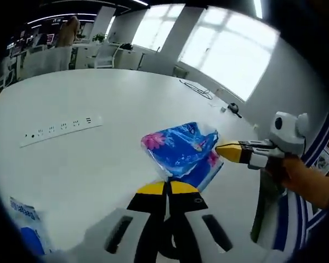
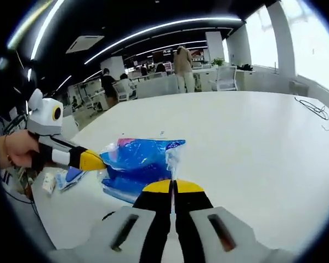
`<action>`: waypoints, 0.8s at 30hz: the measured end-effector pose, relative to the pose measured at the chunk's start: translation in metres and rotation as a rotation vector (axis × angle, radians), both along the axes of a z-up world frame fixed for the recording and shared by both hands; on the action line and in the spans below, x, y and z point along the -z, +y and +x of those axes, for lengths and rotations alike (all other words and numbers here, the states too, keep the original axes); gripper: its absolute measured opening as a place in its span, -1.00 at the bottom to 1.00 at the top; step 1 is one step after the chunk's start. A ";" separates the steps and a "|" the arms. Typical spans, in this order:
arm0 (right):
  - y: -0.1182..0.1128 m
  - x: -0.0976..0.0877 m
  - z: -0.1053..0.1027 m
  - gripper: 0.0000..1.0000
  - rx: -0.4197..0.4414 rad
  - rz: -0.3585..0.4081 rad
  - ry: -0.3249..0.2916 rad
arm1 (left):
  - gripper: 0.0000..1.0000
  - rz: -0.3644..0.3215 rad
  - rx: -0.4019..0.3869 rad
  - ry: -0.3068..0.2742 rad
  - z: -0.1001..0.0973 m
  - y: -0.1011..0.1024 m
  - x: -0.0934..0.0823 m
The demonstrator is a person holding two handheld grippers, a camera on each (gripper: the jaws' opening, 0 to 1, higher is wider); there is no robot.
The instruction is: Arrange the tabletop items into an orderly group along one side of the table until the central work area is clear of visible clutter.
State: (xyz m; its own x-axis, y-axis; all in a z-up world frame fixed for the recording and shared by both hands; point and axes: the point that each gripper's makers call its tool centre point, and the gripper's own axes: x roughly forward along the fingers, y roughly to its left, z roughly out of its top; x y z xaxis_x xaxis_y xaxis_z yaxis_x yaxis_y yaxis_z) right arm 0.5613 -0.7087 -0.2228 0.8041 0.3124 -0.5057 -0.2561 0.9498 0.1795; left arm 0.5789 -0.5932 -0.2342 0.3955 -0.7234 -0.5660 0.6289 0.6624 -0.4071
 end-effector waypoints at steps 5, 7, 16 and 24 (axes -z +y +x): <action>-0.007 0.016 0.000 -1.00 0.012 -0.002 0.032 | -1.00 0.013 0.017 0.022 0.002 -0.007 0.017; -0.009 0.023 0.001 -1.00 0.017 0.003 0.044 | -1.00 0.021 0.021 0.034 0.002 -0.009 0.024; -0.011 0.048 0.006 -1.00 0.023 0.006 0.089 | -1.00 0.047 0.026 0.075 0.007 -0.013 0.052; -0.011 0.069 0.009 -1.00 0.021 0.005 0.126 | -1.00 0.059 0.022 0.106 0.010 -0.012 0.071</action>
